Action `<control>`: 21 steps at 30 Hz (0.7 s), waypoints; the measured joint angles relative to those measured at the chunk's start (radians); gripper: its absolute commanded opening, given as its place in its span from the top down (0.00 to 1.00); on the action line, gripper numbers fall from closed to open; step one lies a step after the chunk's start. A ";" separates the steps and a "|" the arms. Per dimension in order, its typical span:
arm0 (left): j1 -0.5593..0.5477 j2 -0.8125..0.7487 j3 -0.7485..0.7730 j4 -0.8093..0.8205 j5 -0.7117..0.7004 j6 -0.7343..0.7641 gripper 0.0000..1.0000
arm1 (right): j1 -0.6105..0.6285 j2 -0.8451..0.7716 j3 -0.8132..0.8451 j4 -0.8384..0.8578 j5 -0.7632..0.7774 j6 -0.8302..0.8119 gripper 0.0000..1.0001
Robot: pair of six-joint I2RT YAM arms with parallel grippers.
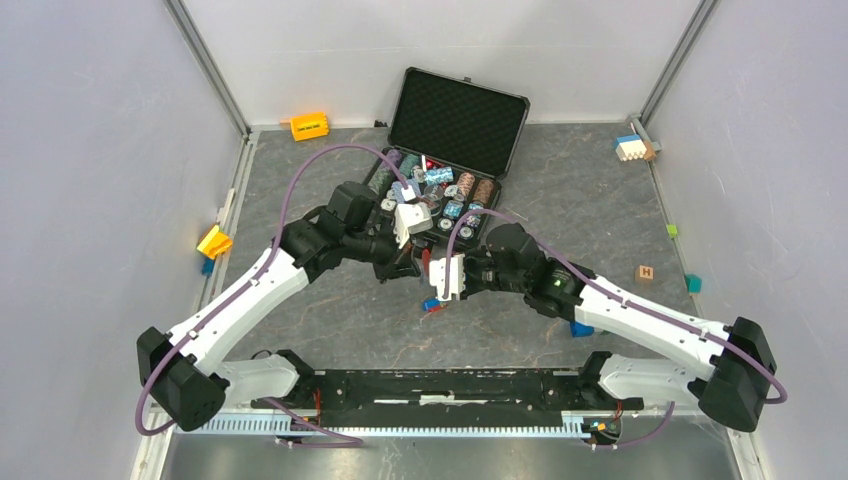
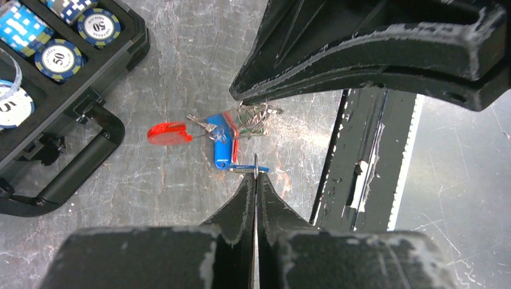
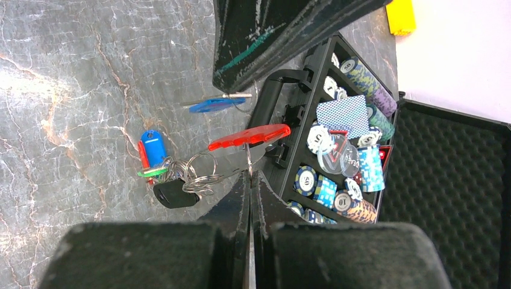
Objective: Put the keys on the keyring
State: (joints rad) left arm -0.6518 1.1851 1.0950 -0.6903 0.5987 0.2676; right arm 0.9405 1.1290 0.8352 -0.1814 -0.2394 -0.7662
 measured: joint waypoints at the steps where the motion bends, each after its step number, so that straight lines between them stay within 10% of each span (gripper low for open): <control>1: -0.003 0.000 0.000 0.007 0.000 0.000 0.98 | 0.000 0.002 0.000 0.000 0.000 0.001 1.00; 21: -0.064 0.008 0.000 0.034 -0.023 0.033 0.98 | 0.000 0.013 0.000 0.000 -0.014 0.010 1.00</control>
State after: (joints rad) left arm -0.7158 1.1934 1.0950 -0.6567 0.5762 0.3008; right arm 0.9409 1.1419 0.8356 -0.1818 -0.2539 -0.7563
